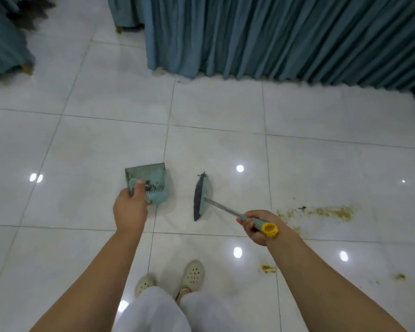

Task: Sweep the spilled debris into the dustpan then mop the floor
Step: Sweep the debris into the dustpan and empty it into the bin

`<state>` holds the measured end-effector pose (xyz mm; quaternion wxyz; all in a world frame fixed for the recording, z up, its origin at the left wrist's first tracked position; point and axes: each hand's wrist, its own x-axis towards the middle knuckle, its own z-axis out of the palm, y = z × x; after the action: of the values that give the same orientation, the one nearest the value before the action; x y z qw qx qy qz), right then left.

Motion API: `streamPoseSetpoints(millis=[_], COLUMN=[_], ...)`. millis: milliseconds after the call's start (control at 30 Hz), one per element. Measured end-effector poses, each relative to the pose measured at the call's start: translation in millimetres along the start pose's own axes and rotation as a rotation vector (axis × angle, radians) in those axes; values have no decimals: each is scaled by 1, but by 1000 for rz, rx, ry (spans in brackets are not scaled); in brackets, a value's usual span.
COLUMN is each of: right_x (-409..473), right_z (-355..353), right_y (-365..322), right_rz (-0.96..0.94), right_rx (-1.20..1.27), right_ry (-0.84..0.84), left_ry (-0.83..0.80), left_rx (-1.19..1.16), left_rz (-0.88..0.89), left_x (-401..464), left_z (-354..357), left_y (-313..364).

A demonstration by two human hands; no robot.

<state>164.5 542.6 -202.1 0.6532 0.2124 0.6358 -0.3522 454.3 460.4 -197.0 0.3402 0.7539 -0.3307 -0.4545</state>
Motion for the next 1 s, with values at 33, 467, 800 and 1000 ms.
streamPoseSetpoints(millis=[33,467,800,1000], right_x=[-2,-19,-30,-10], right_z=[-15,-136,-82,-29], right_y=[-4,-9,55,91], right_rz=[-14,-85,79,189], right_rx=[26,177,350,384], right_ry=[16,61,-116,-161], left_ry=[-32,-310,-404,-411], left_rx=[6,54,140,185], left_rz=[9,76,111,155], left_x=[-3,-23,-2,17], left_z=[12,93,101,91], left_y=[4,35,50,52])
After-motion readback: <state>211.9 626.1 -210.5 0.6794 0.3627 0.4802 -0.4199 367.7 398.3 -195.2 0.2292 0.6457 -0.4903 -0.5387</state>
